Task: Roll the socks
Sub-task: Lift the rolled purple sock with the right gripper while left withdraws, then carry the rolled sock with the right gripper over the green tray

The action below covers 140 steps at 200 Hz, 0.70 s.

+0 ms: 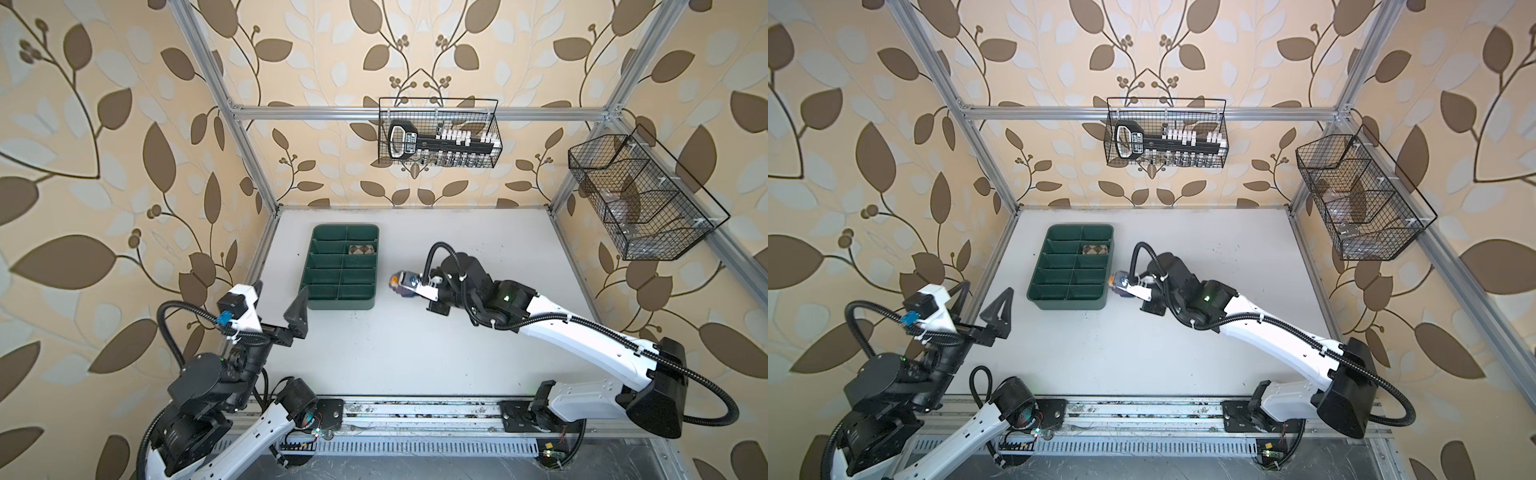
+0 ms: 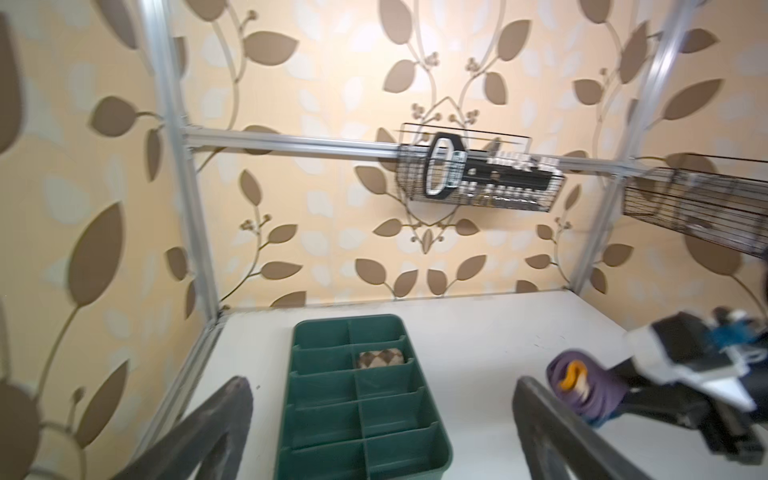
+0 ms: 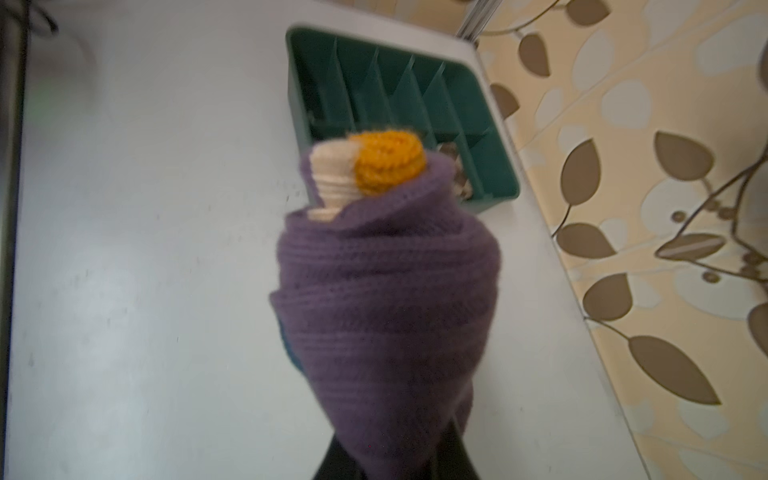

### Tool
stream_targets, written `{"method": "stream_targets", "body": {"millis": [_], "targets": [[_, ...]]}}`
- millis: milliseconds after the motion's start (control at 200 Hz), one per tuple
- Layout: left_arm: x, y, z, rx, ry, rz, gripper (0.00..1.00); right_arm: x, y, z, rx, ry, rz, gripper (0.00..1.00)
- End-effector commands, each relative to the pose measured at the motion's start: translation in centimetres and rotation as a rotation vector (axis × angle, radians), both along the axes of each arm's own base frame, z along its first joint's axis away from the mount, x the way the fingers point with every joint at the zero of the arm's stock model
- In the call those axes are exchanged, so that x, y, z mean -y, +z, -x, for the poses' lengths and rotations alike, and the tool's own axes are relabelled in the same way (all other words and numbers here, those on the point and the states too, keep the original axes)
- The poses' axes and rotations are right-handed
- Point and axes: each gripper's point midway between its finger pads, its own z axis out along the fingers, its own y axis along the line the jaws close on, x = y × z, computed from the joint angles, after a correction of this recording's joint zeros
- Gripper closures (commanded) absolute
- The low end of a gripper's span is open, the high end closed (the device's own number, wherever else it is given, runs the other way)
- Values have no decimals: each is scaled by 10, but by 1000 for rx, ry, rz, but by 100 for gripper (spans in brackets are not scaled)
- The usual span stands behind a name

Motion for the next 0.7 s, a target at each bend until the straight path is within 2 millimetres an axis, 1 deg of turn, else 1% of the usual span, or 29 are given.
{"method": "stream_targets", "body": {"millis": [0,45,95,110,145,205,255,270,290,325,385,390,405,450,505,525,555,615,695], "targets": [[-48,-30,6,-65,243,46,1,-52,40,-16,-16,40,-182,100],[-52,-36,8,-69,255,43,1,-73,47,-24,-9,63,-212,100],[-51,-41,8,-81,260,15,1,-98,51,-32,-7,106,-247,100],[-51,-43,7,-87,262,6,1,-105,49,-34,-12,122,-253,100],[-49,-47,4,-101,262,-18,1,-123,51,-40,-11,158,-272,100],[-46,-52,0,-128,264,-57,1,-153,44,-50,-17,204,-276,100],[-43,-57,-2,-154,264,-78,1,-176,34,-57,-39,232,-265,100],[-43,-59,-3,-160,267,-85,1,-183,27,-60,-48,237,-257,100],[-42,-60,-5,-166,267,-94,1,-191,30,-63,-45,247,-266,100],[-39,-63,-7,-175,262,-111,1,-207,13,-69,-70,251,-256,100],[-35,-65,-10,-183,252,-127,1,-231,-2,-77,-86,268,-259,100],[-35,-65,-10,-183,251,-129,1,-232,-1,-77,-84,269,-264,100],[-33,-66,-11,-184,246,-132,1,-238,-10,-79,-94,272,-259,100],[-31,-67,-13,-185,240,-142,1,-253,-22,-83,-107,286,-280,100],[-30,-69,-14,-187,237,-156,1,-267,-38,-89,-111,291,-297,100],[-30,-69,-14,-188,238,-158,1,-271,-47,-92,-112,288,-297,100],[-30,-69,-14,-188,241,-159,1,-274,-54,-96,-106,280,-299,100],[-30,-69,-14,-187,242,-157,1,-277,-77,-102,-100,265,-273,100],[-31,-69,-14,-184,244,-156,1,-273,-108,-108,-89,248,-202,100]]}}
